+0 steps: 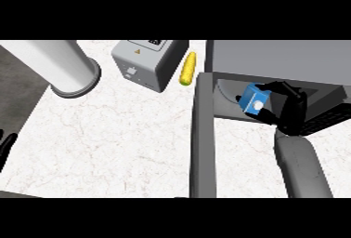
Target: Pick up the milk, place it into the microwave and close the microwave
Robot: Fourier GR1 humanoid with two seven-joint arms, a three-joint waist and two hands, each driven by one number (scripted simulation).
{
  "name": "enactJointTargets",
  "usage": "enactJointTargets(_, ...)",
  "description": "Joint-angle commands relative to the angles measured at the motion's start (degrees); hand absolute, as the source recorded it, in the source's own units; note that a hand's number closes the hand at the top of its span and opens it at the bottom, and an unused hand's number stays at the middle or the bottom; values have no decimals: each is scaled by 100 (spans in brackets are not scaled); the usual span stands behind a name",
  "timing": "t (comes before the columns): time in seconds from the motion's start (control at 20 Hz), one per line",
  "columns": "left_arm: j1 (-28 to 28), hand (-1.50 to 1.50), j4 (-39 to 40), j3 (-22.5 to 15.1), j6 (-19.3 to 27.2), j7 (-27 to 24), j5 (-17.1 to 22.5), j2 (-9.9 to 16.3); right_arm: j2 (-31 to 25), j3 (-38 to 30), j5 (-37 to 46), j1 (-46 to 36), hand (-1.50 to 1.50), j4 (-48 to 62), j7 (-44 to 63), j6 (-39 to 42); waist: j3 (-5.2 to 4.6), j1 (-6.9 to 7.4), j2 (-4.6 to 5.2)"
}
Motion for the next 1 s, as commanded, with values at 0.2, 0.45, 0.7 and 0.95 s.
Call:
enactJointTargets(0.2, -177, -150, 91, -93, 23, 13, -243, 40, -132, -252, 630, -701, -150, 976, 908, -788, -31, 398, 374)
enactJointTargets(0.45, -321, -150, 101, -304, -28, 66, -321, 43, 84, -179, 451, -538, -150, 917, 970, -341, -12, 480, 420)
enactJointTargets(0.7, -416, -150, 129, -446, -26, 81, -395, -1, 253, -83, 332, -541, -150, 1044, 1023, -104, -10, 501, 383)
enactJointTargets(0.95, -367, -150, 177, -552, -43, 86, -503, -54, 278, -180, 279, -736, -150, 1316, 1246, -93, -18, 463, 324)
